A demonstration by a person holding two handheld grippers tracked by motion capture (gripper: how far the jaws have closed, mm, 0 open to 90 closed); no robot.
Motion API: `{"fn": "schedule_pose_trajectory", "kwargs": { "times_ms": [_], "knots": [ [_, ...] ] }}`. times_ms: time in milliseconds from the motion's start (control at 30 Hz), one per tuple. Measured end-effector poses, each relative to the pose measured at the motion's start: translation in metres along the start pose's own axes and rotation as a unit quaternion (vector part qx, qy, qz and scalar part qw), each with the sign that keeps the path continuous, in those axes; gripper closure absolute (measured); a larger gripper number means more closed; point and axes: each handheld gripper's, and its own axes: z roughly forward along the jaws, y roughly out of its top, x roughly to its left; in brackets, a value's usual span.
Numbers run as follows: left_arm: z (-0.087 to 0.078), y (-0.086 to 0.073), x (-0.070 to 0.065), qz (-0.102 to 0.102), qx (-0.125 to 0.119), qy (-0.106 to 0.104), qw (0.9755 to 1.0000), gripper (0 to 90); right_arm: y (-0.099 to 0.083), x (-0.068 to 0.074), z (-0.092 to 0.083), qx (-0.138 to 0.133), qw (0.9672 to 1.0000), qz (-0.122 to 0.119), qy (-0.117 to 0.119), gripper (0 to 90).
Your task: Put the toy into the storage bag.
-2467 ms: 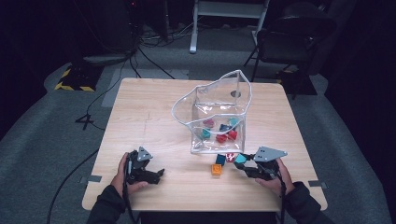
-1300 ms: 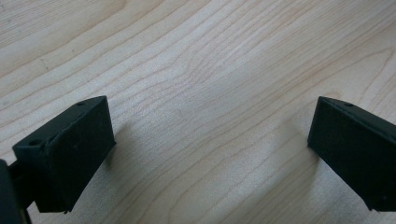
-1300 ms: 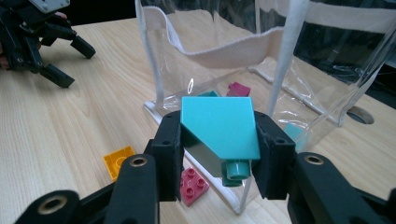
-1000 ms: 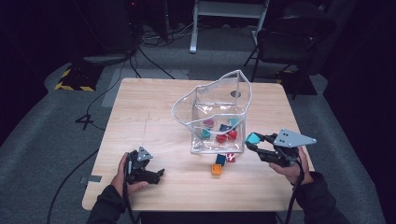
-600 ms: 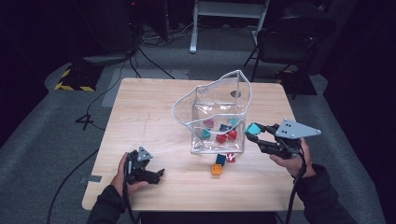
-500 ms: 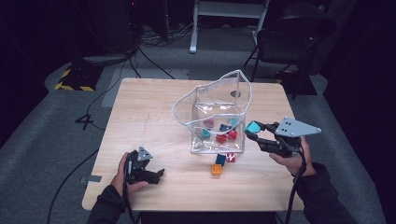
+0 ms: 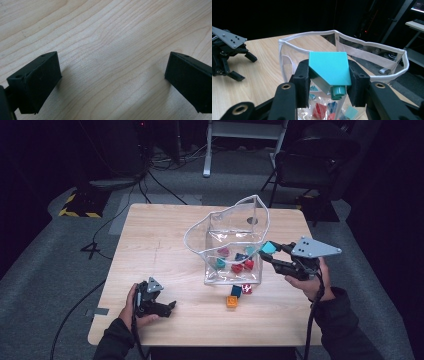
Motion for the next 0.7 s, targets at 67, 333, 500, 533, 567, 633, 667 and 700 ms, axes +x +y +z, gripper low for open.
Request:
{"fn": "schedule_pose_trajectory", "kwargs": {
  "times_ms": [67,333,500,533,567,633,667,700],
  "knots": [
    [0.000,0.000,0.000,0.000,-0.002,-0.001,1.0000,0.6,0.003,-0.001,0.001,-0.002,1.0000,-0.001,-0.001,59.3],
    [0.000,0.000,0.000,0.000,-0.002,-0.001,1.0000,0.6,0.015,-0.006,0.011,-0.002,1.0000,0.001,-0.007,59.3],
    [0.000,0.000,0.000,0.000,-0.001,0.000,1.0000,0.6,0.023,-0.010,0.019,0.001,1.0000,0.006,-0.008,59.3],
    [0.000,0.000,0.000,0.000,0.000,0.000,1.0000,0.6,0.024,-0.011,0.021,0.002,0.9999,0.007,-0.009,59.3],
    [0.000,0.000,0.000,0.000,-0.001,0.000,1.0000,0.6,0.026,-0.012,0.023,0.003,0.9999,0.008,-0.009,59.3],
    [0.000,0.000,0.000,0.000,-0.002,-0.001,1.0000,0.6,0.027,-0.014,0.028,0.007,0.9999,0.009,-0.012,59.3],
    [0.000,0.000,0.000,0.000,-0.002,0.000,1.0000,0.6,0.027,-0.014,0.030,0.008,0.9998,0.010,-0.014,59.3],
    [0.000,0.000,0.000,0.000,-0.002,-0.001,1.0000,0.6,0.028,-0.015,0.032,0.010,0.9998,0.010,-0.016,59.4]
  ]
}}
